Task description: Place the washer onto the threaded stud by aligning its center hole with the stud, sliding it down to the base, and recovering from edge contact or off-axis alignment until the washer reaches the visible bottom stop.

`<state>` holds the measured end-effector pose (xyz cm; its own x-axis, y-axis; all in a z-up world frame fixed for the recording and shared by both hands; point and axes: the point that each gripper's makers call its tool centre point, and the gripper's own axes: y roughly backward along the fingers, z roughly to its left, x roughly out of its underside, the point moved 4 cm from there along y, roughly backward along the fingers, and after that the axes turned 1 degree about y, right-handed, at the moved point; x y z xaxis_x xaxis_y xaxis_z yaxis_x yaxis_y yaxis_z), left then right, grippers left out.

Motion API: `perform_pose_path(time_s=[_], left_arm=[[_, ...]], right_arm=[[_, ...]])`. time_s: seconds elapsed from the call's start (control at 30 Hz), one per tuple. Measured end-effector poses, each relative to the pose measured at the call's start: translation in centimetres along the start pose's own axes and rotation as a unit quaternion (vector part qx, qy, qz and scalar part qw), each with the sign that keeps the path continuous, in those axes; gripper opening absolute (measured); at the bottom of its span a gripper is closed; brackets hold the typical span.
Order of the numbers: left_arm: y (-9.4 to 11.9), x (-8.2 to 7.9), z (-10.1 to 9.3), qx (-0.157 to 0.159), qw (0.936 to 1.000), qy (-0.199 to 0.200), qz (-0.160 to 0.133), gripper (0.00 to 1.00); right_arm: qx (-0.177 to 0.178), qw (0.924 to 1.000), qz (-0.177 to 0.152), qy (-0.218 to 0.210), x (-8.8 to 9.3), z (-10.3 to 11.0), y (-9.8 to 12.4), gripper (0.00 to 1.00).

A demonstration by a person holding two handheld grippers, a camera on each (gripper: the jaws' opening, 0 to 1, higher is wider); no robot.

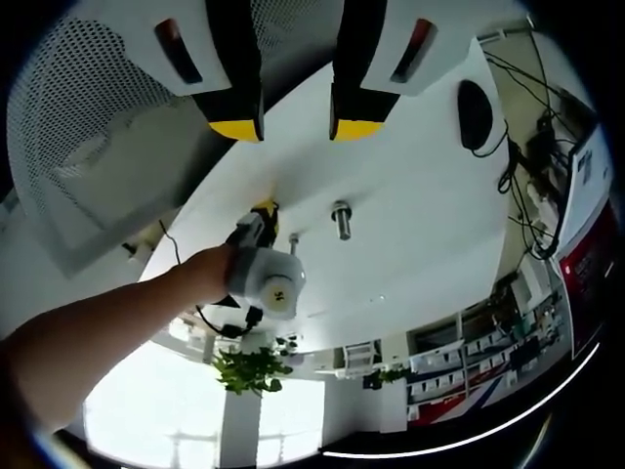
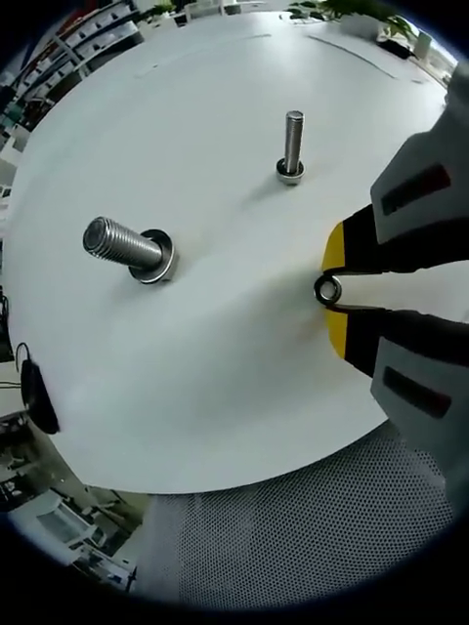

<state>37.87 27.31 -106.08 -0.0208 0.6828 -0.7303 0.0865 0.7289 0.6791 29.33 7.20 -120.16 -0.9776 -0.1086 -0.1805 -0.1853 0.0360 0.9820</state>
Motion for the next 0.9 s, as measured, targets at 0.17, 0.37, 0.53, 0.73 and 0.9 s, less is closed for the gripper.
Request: perform_pose_path(time_s=[0.17, 0.37, 0.53, 0.73, 0.9], left_arm=[[0.1, 0.1, 0.0, -0.002, 1.0, 0.001, -0.001, 0.25], [0.0, 0.0, 0.0, -0.002, 1.0, -0.001, 0.0, 0.25], [0.0, 0.1, 0.1, -0.003, 1.0, -0.001, 0.001, 0.25], [0.0, 0.1, 0.1, -0.004, 1.0, 0.0, 0.0, 0.25], [0.1, 0.1, 0.0, -0.003, 1.0, -0.001, 0.001, 0.25]], right_arm=[[-0.004, 0.9986, -0.022, -0.047, 0.4, -0.2, 0.2, 0.14], [0.005, 0.9994, -0.02, -0.029, 0.8, -1.0, 0.7, 0.14], [0.006, 0.9986, -0.028, -0.045, 0.7, -1.6, 1.6, 0.14], [0.013, 0.9973, -0.038, -0.061, 1.0, -2.1, 2.8, 0.14], [0.023, 0.9958, -0.049, -0.074, 0.8, -4.2, 3.8, 0.14]])
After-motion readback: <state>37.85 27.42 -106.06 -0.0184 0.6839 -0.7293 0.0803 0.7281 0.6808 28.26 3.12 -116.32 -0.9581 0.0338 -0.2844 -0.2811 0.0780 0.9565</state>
